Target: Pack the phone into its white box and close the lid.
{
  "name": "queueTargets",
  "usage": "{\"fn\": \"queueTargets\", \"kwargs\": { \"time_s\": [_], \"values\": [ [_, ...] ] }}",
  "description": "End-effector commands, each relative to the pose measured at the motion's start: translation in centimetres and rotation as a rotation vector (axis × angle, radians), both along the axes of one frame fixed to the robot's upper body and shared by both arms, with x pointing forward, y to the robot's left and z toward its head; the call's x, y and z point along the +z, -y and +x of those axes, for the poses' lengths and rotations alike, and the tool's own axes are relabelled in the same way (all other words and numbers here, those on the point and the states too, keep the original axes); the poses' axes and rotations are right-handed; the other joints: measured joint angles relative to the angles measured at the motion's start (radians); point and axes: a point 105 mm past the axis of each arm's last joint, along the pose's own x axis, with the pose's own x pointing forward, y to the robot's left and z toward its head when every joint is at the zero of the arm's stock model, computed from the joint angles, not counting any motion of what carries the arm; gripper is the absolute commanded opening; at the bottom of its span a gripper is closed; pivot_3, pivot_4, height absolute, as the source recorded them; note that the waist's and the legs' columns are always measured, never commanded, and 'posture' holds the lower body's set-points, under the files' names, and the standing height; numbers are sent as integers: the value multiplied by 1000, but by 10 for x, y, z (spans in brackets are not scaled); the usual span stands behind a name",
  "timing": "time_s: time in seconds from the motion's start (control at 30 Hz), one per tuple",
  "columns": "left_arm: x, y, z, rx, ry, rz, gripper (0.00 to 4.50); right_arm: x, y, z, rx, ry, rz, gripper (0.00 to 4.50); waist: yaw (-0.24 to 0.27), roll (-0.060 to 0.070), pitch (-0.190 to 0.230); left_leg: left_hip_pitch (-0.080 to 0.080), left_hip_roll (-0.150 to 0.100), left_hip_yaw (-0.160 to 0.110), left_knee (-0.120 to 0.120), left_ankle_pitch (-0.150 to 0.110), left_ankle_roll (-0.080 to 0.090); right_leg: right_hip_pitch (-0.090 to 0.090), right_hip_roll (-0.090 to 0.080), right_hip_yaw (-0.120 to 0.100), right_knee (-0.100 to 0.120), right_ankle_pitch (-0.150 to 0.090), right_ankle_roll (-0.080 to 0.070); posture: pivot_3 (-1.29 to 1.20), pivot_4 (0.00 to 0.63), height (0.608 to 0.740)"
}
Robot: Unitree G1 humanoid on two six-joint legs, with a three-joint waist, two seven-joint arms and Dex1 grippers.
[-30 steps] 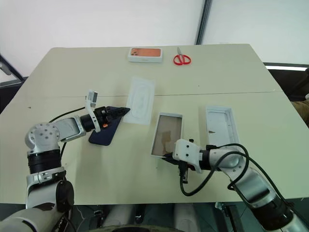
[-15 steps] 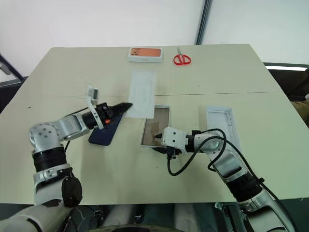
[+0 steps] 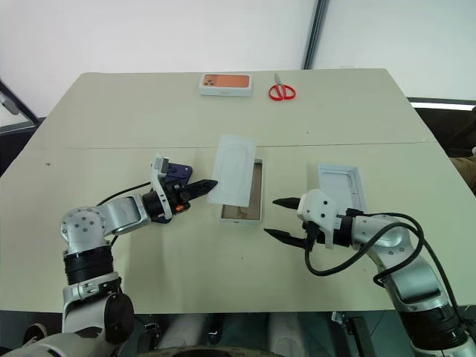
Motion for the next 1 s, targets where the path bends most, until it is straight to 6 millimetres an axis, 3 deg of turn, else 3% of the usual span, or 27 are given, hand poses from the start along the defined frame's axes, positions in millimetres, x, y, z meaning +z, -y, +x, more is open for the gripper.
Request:
{"fn": "queueTargets", "kwargs": {
  "time_s": [0.03,0.53,0.67,0.87,1.0],
  "values": [
    [4,6,-3,-14,30,-2,0,22,10,12,-75,72,67,3354,1,0,0,0,0,0,0,0,0,0,0,0,0,0,0,0,150,740],
    [-8,17,-8,-32,6,25,0,17,7,19,-83,104,33,3354,8,0,0,0,0,0,0,0,0,0,0,0,0,0,0,0,150,740],
    [-6,19,-8,-33,22,35,1371,15,9,20,-87,109,23,3405,8,0,0,0,0,0,0,0,0,0,0,0,0,0,0,0,150,740],
    [-3,17,-6,-18,42,34,4440,13,9,20,-88,108,23,3405,8,0,0,0,0,0,0,0,0,0,0,0,0,0,0,0,150,740],
    [11,19,-9,-52,95,24,4440,15,7,24,-90,116,29,3405,7,0,0,0,0,0,0,0,0,0,0,0,0,0,0,0,150,740]
  ]
}}
